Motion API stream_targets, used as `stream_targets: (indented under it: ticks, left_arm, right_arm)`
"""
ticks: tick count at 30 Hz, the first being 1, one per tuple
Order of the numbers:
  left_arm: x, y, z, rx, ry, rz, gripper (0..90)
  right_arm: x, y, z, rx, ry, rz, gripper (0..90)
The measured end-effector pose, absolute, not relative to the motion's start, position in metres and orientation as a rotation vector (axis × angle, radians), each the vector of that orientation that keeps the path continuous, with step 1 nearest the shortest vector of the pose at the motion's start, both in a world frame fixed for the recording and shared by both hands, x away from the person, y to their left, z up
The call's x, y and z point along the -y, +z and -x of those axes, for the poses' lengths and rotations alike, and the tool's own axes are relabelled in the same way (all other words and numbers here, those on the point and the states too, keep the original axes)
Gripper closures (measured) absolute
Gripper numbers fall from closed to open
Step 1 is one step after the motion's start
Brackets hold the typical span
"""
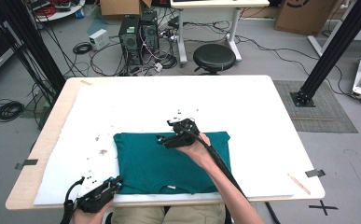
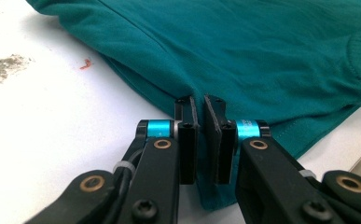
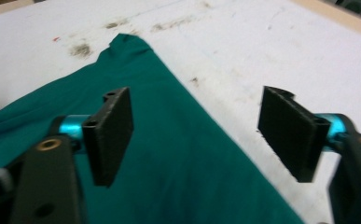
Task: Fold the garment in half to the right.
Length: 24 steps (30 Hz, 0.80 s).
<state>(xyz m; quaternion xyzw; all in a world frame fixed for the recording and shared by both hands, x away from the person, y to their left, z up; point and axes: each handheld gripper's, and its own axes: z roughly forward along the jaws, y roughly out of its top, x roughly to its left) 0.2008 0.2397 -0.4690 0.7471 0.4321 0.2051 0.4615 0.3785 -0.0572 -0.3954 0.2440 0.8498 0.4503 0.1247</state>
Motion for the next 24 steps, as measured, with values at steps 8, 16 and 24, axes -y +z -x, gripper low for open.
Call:
stream_targets:
  ticks: [8,16,24]
  left_arm:
    - [-0.242,-0.468,-0.204,-1.034,0.486,-1.858,83.9]
    - [-0.241,-0.469,-0.205,-1.016,0.494,-1.86,83.9]
    - [-0.244,-0.47,-0.204,-1.016,0.484,-1.847,83.9]
  right_arm:
    - [0.045,-0.387,-0.386,-2.51,1.296,-0.706,26.1]
    - [0.001,-0.388,-0.398,-2.585,1.264,-0.655,26.8]
    - [-0.059,-0.41,-0.413,-2.677,1.171,-0.581,29.2]
